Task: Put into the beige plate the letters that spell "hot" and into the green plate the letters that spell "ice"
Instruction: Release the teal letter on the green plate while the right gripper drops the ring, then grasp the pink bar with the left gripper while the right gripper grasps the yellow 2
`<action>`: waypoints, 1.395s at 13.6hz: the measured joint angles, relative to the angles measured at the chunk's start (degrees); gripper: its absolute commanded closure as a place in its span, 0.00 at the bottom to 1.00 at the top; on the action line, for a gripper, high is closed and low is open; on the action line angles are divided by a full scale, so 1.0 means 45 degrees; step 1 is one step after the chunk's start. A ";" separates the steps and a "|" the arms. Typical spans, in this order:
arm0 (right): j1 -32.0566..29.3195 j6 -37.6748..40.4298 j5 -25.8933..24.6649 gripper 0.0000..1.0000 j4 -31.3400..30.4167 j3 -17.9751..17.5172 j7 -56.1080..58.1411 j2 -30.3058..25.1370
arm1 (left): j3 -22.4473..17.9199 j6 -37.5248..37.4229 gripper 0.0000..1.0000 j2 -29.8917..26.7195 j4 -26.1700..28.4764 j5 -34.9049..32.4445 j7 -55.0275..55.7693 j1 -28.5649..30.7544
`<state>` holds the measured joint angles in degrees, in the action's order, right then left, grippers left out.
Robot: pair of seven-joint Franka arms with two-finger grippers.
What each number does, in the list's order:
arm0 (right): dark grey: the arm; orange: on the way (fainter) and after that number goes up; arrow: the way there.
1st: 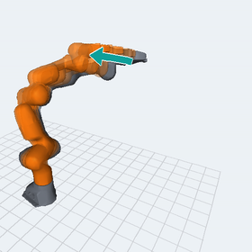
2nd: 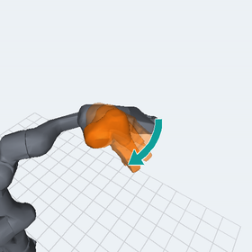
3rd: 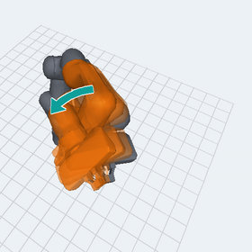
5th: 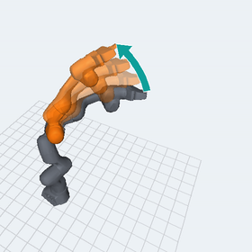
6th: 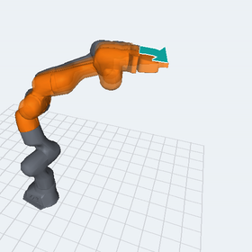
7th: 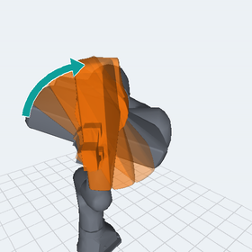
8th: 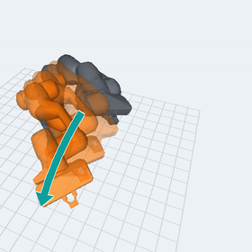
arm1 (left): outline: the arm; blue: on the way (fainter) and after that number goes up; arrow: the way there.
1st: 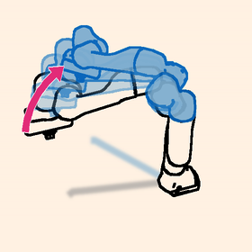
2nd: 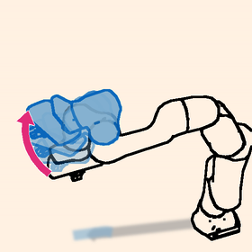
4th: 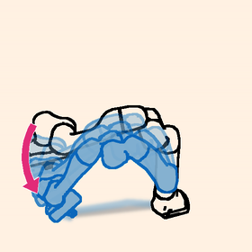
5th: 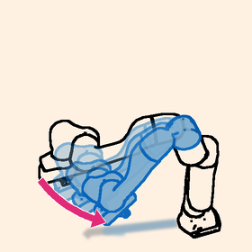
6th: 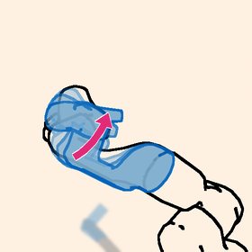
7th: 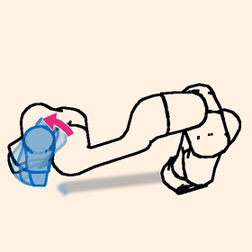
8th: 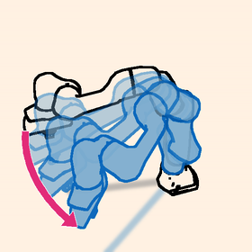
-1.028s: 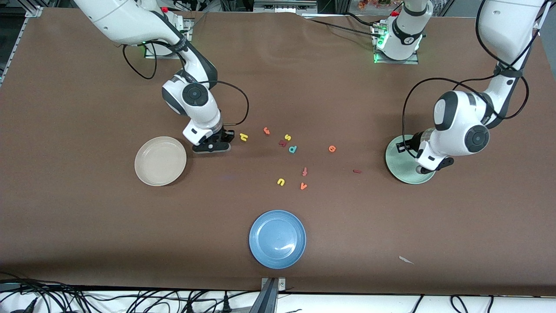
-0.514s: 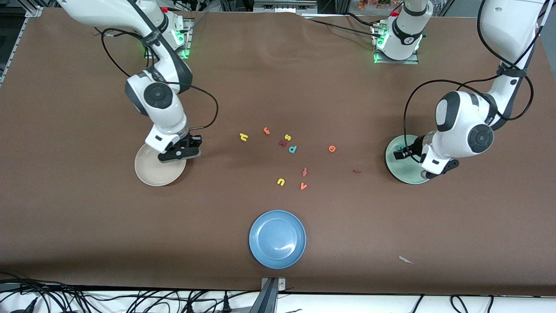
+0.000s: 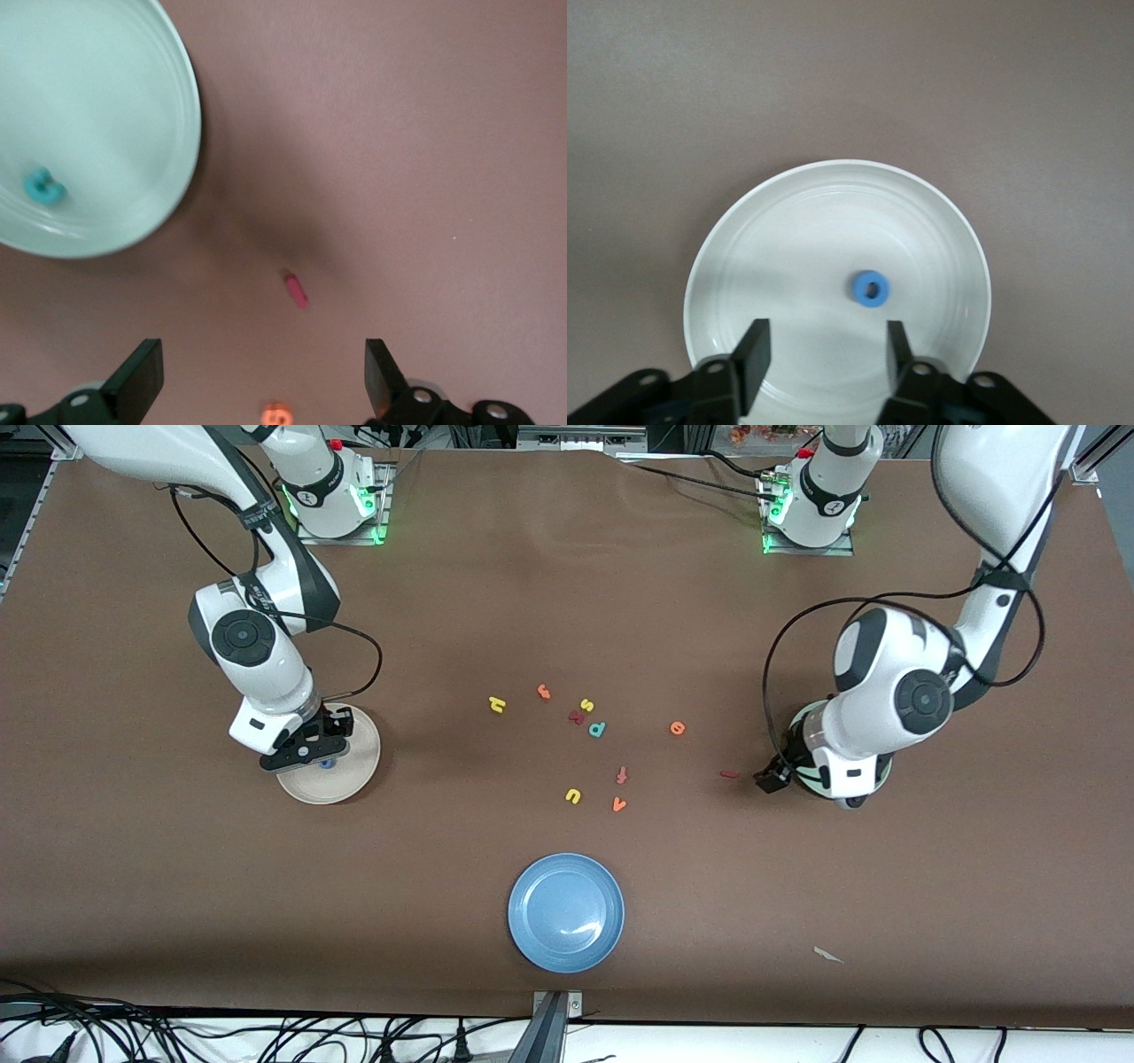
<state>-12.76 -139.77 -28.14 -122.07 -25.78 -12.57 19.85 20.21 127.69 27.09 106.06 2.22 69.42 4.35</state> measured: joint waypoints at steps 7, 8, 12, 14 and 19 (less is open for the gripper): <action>0.0034 -0.0003 0.2118 0.08 -0.0019 -0.0667 -0.0583 0.0007 | -0.0070 0.1411 0.07 0.2064 -0.0432 -0.2148 0.3501 -0.0501; 0.0067 -0.0003 0.2250 0.08 -0.0020 -0.0958 -0.1152 0.0030 | -0.0070 0.1412 0.11 0.2121 -0.0459 -0.2162 0.3641 -0.0543; 0.1437 -0.0117 0.2289 0.08 0.0008 -0.1517 -0.4553 0.0201 | -0.0079 0.1408 0.28 0.2365 -0.0465 -0.2171 0.3986 -0.0783; 0.2396 -0.0166 0.2289 0.08 0.0122 -0.1527 -0.6114 0.0325 | -0.0080 0.1406 0.33 0.2550 -0.0465 -0.2172 0.4024 -0.0972; 0.4028 -0.0685 0.2209 0.09 0.0397 -0.1190 -0.8678 0.1005 | -0.0110 0.1411 0.56 0.2690 -0.0548 -0.2252 0.4040 -0.1052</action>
<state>5.37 -142.85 -18.20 -120.28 -31.14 -51.62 24.37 19.71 134.04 39.20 103.59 -7.91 87.60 -0.38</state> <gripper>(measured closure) 0.084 0.458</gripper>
